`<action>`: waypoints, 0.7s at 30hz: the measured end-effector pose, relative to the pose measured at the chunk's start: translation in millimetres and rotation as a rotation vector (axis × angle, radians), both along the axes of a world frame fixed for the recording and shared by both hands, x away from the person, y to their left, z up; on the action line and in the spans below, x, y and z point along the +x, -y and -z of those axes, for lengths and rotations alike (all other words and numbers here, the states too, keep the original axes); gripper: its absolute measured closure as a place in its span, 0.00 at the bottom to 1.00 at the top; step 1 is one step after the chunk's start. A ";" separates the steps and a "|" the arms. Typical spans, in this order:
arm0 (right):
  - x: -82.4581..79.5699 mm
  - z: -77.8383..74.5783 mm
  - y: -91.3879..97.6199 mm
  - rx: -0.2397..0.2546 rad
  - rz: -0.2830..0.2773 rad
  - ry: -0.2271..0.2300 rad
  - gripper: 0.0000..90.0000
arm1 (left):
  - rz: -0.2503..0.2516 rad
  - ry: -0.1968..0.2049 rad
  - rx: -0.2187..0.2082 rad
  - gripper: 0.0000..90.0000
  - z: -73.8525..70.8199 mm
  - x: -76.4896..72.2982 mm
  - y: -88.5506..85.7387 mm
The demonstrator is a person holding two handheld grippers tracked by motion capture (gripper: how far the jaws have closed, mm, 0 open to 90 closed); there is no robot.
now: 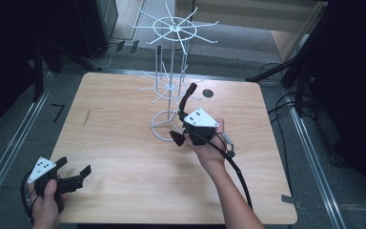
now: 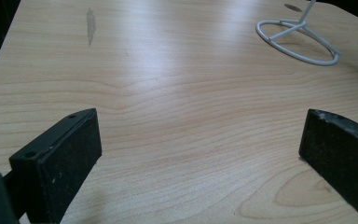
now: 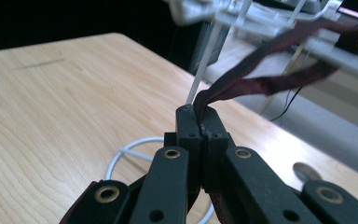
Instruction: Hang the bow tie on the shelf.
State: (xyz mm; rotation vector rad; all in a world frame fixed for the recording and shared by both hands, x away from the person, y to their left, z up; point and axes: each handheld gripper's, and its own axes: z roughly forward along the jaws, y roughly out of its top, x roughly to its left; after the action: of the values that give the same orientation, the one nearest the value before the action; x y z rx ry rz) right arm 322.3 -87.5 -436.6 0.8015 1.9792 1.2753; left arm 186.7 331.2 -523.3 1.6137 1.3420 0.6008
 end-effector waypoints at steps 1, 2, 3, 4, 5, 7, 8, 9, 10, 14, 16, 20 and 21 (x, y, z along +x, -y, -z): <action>1.6 3.4 -0.7 -0.004 -0.001 -0.006 1.00 | 0.000 -0.001 -0.001 0.00 0.0 -0.1 0.1; 3.0 7.2 -1.2 -0.006 0.003 -0.015 1.00 | 0.000 -0.001 -0.001 0.00 0.0 -0.1 0.1; 3.0 7.2 -1.2 -0.006 0.003 -0.015 1.00 | 0.001 -0.001 0.001 0.00 0.0 0.0 0.0; 5.6 15.0 -2.0 -0.002 0.012 -0.042 1.00 | 0.001 -0.001 0.000 0.00 0.0 -0.1 0.1; 7.4 19.0 -1.9 -0.002 0.010 -0.049 1.00 | 0.001 -0.002 0.000 0.00 0.0 -0.1 0.1; 9.9 26.9 -1.5 -0.006 0.017 -0.070 1.00 | 0.001 -0.001 -0.001 0.00 0.0 0.0 0.1; 11.1 30.7 -1.1 -0.008 0.020 -0.081 0.99 | 0.001 -0.002 -0.001 0.00 0.0 0.0 0.1; 11.1 30.7 -1.1 -0.008 0.020 -0.081 0.99 | 0.001 -0.002 -0.001 0.00 0.0 0.0 0.1; 12.4 34.4 -0.3 -0.009 0.022 -0.088 0.97 | 0.002 -0.002 0.000 0.00 0.0 0.0 0.0; 15.2 44.6 4.6 -0.007 0.035 -0.128 0.88 | 0.001 -0.002 -0.001 0.00 0.0 0.1 0.1; 15.2 47.5 10.7 0.014 0.044 -0.144 0.79 | 0.002 -0.003 0.000 0.00 0.0 0.3 0.1; 13.0 45.9 19.3 0.016 0.063 -0.177 0.53 | 0.001 -0.003 0.000 0.00 0.0 0.2 0.1; 11.6 44.7 22.0 0.013 0.068 -0.192 0.49 | 0.002 -0.003 0.001 0.00 0.0 0.3 0.1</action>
State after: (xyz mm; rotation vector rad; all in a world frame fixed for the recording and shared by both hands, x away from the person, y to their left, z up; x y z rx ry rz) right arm 333.9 -109.5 -481.3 1.0218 2.0750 1.2111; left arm 187.0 331.1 -523.3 1.6175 1.3421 0.5982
